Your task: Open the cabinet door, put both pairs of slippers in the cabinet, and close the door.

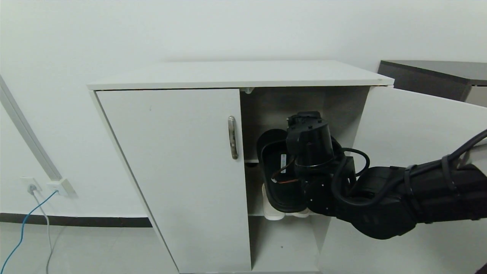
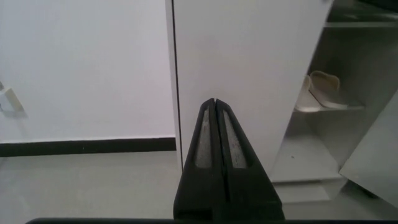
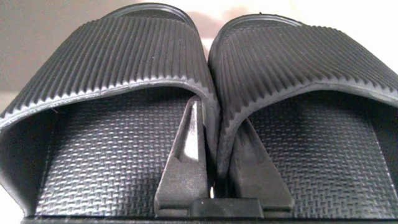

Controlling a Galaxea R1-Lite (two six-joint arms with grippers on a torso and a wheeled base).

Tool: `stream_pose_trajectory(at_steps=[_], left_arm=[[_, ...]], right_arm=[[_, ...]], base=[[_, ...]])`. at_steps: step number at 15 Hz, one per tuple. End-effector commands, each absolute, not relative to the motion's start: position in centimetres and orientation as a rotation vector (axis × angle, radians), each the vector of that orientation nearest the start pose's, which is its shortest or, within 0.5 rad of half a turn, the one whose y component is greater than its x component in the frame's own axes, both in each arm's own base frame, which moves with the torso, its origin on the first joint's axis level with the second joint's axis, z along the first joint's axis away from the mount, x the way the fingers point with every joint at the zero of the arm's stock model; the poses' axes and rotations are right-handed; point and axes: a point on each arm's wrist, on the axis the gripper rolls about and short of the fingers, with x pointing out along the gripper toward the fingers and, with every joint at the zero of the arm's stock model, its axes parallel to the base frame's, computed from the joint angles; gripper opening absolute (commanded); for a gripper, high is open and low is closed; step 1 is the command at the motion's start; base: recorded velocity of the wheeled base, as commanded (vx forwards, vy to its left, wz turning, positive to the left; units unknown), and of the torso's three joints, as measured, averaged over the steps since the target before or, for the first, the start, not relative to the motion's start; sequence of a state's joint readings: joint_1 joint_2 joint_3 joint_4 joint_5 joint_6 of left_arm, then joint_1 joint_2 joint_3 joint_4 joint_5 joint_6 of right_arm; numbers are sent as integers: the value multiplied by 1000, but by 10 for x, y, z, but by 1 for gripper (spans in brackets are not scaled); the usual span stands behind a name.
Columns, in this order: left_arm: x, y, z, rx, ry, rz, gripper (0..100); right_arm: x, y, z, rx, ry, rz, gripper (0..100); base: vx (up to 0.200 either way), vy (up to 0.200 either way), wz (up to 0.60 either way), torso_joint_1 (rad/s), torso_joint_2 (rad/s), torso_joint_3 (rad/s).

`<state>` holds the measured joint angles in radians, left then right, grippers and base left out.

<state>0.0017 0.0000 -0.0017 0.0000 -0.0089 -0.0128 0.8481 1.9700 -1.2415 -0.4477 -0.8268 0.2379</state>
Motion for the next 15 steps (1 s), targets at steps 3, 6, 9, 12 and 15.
stream_pose_trajectory(at_steps=[3, 6, 9, 12, 15], left_arm=[[-23, 0, 76, -14, -3, -8, 0], [-23, 0, 76, -14, -1, -8, 0], [-23, 0, 76, -14, -3, -8, 0], [-23, 0, 76, -14, -1, -8, 0], [-23, 0, 76, -14, -1, -8, 0]], right_arm=[[270, 281, 191, 29, 189, 4, 0], [289, 279, 186, 13, 216, -17, 0], [303, 280, 186, 28, 281, -1, 0], [321, 279, 191, 68, 324, -9, 0], [348, 283, 190, 71, 331, -37, 0]], base=[[0, 0, 0, 0, 0, 0], [0, 0, 0, 0, 0, 0], [0, 0, 0, 0, 0, 0], [0, 0, 0, 0, 0, 0], [0, 0, 0, 0, 0, 0]])
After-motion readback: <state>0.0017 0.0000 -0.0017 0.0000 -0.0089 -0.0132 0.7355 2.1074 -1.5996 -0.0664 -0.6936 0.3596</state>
